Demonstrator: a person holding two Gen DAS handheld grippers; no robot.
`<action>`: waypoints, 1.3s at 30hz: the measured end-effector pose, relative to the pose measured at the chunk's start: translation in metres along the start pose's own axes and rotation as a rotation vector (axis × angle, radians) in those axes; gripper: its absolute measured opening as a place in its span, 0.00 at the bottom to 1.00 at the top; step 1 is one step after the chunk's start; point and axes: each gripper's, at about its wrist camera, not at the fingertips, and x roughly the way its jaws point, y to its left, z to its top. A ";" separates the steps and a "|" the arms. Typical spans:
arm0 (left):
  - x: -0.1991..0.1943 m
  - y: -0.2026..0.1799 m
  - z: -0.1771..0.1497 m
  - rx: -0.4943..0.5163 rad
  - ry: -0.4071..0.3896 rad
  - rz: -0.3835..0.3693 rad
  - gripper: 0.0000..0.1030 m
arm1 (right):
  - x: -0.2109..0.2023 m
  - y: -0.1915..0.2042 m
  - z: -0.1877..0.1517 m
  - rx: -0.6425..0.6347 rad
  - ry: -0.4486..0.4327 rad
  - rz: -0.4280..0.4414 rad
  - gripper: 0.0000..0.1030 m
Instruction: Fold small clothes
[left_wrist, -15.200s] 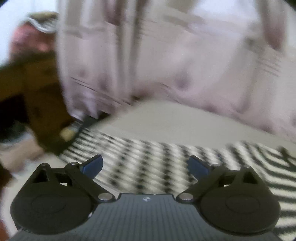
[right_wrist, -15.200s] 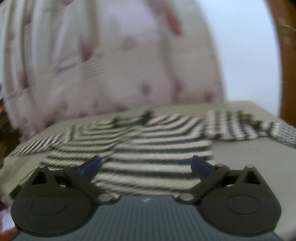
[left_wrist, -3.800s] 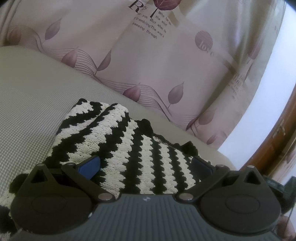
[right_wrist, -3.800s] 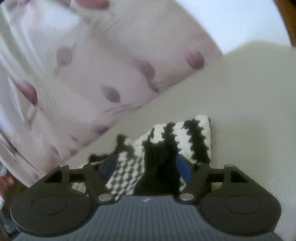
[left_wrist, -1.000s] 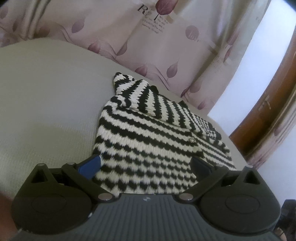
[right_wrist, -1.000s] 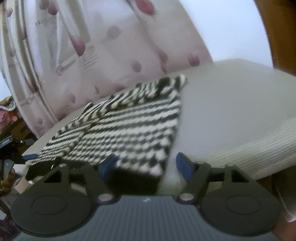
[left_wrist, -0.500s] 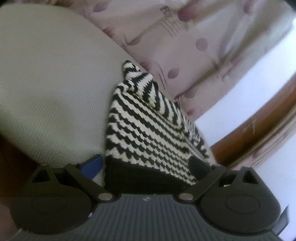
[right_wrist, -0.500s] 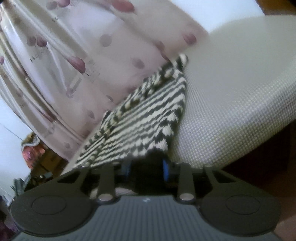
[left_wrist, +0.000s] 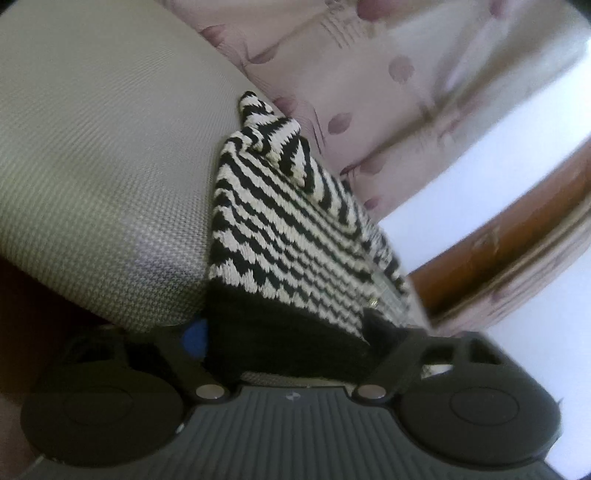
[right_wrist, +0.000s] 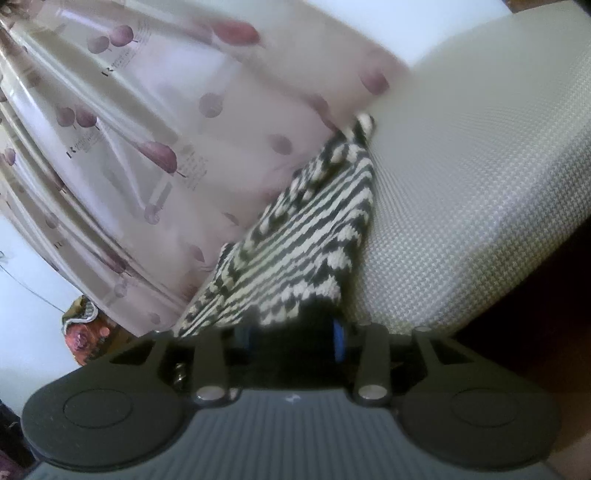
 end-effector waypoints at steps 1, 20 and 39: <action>0.000 -0.005 -0.002 0.034 0.004 0.020 0.47 | 0.000 0.000 -0.001 0.003 -0.005 0.005 0.46; 0.007 -0.023 0.013 0.071 0.012 0.001 0.59 | 0.010 0.010 0.004 -0.010 0.054 -0.080 0.15; 0.022 -0.077 0.015 0.385 -0.033 0.292 0.08 | 0.006 0.012 0.022 0.061 0.026 0.004 0.12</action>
